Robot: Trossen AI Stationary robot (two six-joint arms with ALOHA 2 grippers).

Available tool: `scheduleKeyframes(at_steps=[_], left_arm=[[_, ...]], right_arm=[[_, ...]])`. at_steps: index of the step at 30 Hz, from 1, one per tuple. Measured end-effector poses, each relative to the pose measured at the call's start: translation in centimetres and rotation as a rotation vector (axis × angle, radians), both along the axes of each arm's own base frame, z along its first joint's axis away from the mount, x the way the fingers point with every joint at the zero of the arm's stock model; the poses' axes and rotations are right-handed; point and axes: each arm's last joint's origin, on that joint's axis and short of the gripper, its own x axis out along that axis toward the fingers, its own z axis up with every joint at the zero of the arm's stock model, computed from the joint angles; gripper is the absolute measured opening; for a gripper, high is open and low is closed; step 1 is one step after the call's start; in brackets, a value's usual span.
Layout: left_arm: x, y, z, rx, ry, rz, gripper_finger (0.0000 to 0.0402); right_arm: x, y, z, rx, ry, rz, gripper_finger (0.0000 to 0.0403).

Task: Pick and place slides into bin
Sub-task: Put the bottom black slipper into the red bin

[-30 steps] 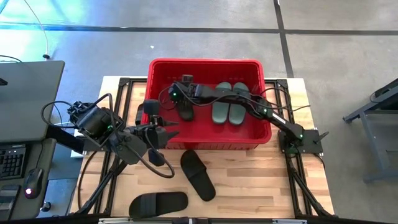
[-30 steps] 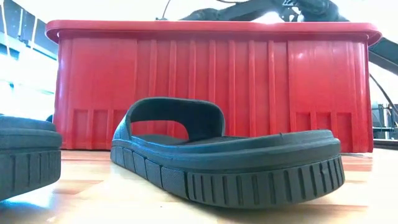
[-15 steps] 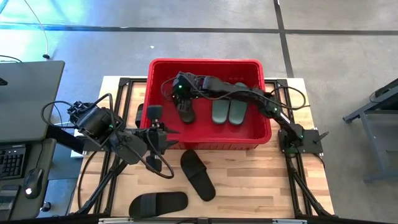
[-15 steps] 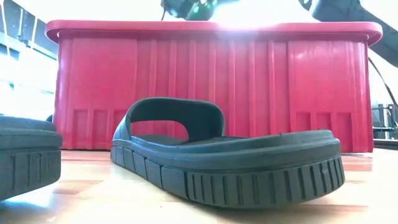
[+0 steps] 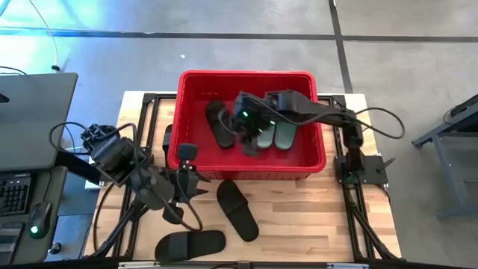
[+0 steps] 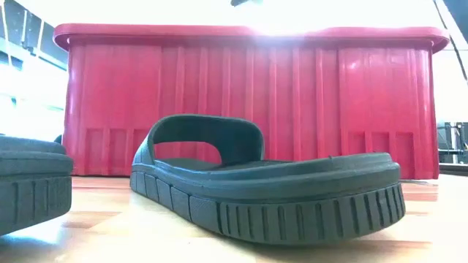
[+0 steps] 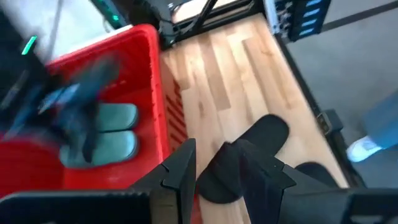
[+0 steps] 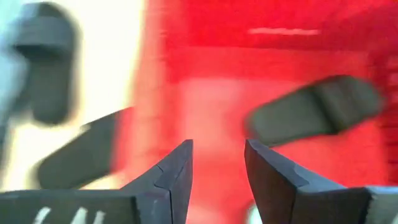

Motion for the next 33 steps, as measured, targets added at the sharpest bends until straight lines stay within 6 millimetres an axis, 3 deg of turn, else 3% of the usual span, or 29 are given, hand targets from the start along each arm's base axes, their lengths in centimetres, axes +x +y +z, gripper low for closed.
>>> scheduleKeyframes(at_steps=[4,9,14,18,25,33], left_arm=[[-0.1,-0.5,-0.4,0.033,0.006,0.028,0.0099],[0.2,-0.7,-0.6,0.039,0.013,0.031,0.0099],[0.4,-0.8,-0.8,0.044,0.020,0.029,0.0099],[0.5,-0.9,-0.9,0.024,0.032,0.015,0.0099],[0.5,-2.0,-1.4,-0.144,0.100,-0.030,0.0099],[1.4,-7.3,-5.3,-0.245,0.268,0.032,0.0099]], right_arm=[[-2.0,4.7,1.4,0.077,0.013,0.081,0.0134],[-2.9,11.8,0.6,0.058,0.061,0.286,0.0134],[-3.9,17.7,-1.4,-0.172,0.100,0.506,0.0133],[-4.1,21.2,-2.6,-0.338,0.055,0.530,0.0133],[-3.7,24.4,-4.7,-0.380,0.030,0.413,0.0133],[-3.1,24.8,-5.8,-0.402,0.042,0.329,0.0134]])
